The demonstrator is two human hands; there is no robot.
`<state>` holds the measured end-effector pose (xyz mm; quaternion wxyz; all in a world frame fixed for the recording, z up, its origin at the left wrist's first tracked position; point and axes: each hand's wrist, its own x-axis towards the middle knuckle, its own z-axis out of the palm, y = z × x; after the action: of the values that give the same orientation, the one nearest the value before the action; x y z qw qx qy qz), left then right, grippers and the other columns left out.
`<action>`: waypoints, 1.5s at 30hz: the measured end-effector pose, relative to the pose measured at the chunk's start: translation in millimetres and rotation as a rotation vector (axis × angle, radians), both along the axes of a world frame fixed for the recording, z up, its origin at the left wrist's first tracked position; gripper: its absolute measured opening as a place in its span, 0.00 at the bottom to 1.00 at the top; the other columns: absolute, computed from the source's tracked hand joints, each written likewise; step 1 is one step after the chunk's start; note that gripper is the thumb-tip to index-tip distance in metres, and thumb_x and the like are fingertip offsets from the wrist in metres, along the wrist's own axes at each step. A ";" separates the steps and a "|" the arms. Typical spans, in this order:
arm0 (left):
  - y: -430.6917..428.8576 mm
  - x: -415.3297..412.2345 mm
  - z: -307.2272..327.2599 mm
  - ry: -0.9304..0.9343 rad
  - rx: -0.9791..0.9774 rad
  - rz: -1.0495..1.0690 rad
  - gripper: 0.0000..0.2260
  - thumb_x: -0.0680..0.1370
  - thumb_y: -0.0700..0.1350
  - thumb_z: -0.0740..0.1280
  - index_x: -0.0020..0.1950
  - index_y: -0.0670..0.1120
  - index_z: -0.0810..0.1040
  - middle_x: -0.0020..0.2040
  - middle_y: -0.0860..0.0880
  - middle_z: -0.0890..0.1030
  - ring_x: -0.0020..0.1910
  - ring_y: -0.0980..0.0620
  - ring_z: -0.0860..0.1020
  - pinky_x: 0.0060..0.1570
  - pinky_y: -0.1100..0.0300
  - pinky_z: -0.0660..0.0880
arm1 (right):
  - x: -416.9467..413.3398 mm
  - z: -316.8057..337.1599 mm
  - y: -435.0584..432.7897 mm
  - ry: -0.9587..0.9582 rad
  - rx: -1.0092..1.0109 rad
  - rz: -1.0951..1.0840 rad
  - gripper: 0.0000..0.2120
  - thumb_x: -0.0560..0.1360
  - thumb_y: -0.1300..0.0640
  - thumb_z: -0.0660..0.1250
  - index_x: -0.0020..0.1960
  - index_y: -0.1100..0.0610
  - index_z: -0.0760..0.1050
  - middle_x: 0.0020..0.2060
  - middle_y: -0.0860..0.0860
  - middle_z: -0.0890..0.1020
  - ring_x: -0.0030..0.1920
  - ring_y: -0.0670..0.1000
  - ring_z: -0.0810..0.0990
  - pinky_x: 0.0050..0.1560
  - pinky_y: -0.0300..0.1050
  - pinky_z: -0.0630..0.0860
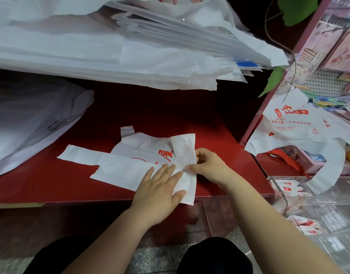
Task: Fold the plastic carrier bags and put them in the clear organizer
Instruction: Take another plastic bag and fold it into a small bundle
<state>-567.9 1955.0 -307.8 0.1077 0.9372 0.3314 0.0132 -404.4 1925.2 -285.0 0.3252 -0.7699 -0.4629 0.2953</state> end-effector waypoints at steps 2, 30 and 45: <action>-0.2 0.1 -0.3 -0.010 0.000 0.001 0.24 0.81 0.57 0.45 0.76 0.54 0.45 0.77 0.54 0.41 0.74 0.57 0.38 0.70 0.57 0.35 | -0.5 -1.5 -3.1 -0.180 -0.029 0.017 0.06 0.70 0.58 0.69 0.45 0.52 0.73 0.43 0.47 0.79 0.51 0.51 0.76 0.58 0.47 0.61; 8.5 -18.6 -31.9 -0.398 0.392 -0.008 0.21 0.72 0.55 0.55 0.49 0.45 0.84 0.49 0.50 0.84 0.51 0.51 0.82 0.61 0.52 0.59 | -4.6 -22.4 -18.9 -0.437 0.198 0.082 0.10 0.72 0.66 0.61 0.41 0.58 0.80 0.44 0.41 0.72 0.51 0.44 0.63 0.47 0.35 0.53; -0.4 -14.6 -17.0 -0.827 0.317 -0.024 0.15 0.75 0.44 0.59 0.40 0.41 0.84 0.41 0.48 0.84 0.46 0.53 0.80 0.53 0.62 0.68 | -64.3 -38.9 -26.3 -0.761 0.530 0.140 0.10 0.62 0.61 0.59 0.32 0.52 0.79 0.31 0.45 0.82 0.30 0.43 0.78 0.30 0.30 0.69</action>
<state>-582.4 1954.6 -324.8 0.0862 0.8619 0.2435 0.4365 -468.7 1898.9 -323.9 0.2971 -0.6807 -0.6595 -0.1154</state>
